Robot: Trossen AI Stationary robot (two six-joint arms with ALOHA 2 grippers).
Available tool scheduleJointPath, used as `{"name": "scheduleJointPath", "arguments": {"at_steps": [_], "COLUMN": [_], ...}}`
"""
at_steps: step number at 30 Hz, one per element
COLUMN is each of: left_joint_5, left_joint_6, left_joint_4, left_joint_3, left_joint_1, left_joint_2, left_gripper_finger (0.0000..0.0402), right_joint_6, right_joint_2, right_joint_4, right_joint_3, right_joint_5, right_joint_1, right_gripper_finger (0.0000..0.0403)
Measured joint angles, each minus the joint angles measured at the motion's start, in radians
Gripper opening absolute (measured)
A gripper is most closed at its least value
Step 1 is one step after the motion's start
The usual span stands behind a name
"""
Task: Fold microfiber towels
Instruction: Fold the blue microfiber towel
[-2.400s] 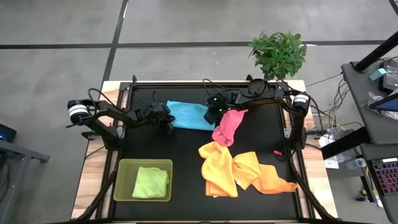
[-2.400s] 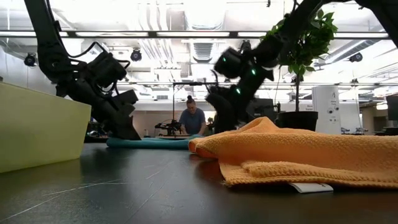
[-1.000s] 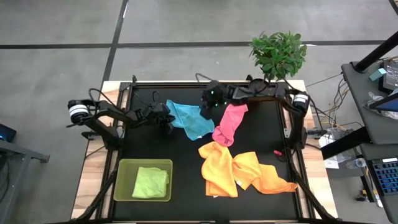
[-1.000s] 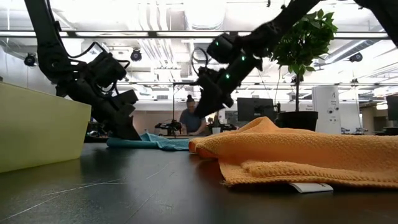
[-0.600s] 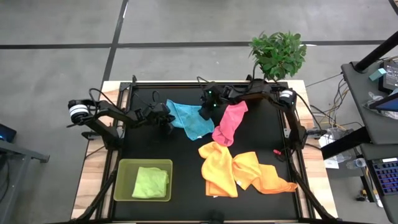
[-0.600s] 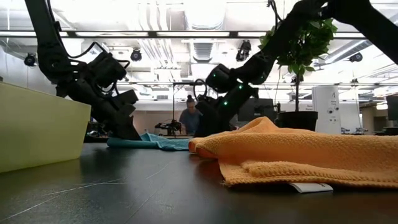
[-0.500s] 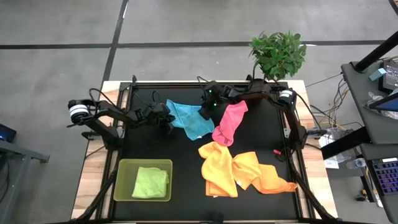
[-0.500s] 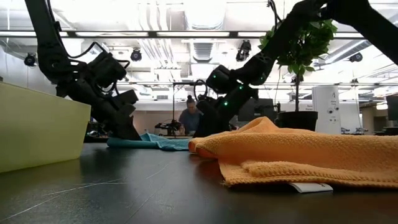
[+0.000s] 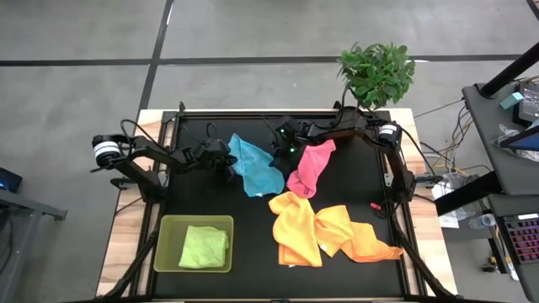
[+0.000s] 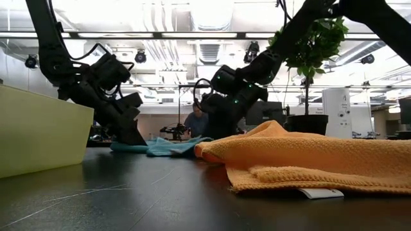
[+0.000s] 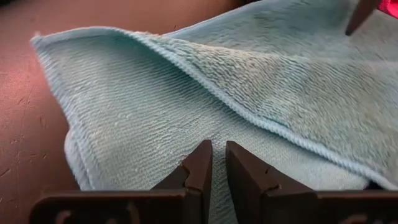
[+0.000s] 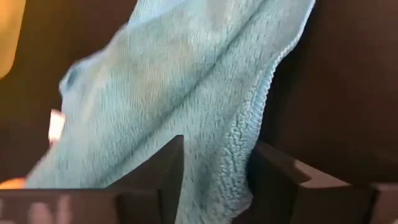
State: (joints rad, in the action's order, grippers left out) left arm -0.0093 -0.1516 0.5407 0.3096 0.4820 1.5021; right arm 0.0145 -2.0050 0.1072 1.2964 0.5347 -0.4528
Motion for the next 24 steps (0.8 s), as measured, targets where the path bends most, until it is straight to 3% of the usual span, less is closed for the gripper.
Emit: {"name": "scheduleJointPath", "arguments": {"at_steps": [9, 24], "left_joint_5": [0.000, -0.030], "left_joint_6": [0.000, -0.001], "left_joint_4": [0.000, 0.001], "left_joint_3": [0.000, 0.000], "left_joint_1": [0.000, 0.000], "left_joint_2": [0.000, 0.000], "left_gripper_finger": [0.0033, 0.0033], "right_joint_6": [0.001, -0.005], "right_joint_2": [0.038, 0.131], "right_joint_4": [0.074, 0.092], "right_joint_3": [0.000, 0.000], "right_joint_5": [-0.042, -0.392], "right_joint_1": [0.012, 0.136], "right_gripper_finger": [0.0075, 0.0070]}}
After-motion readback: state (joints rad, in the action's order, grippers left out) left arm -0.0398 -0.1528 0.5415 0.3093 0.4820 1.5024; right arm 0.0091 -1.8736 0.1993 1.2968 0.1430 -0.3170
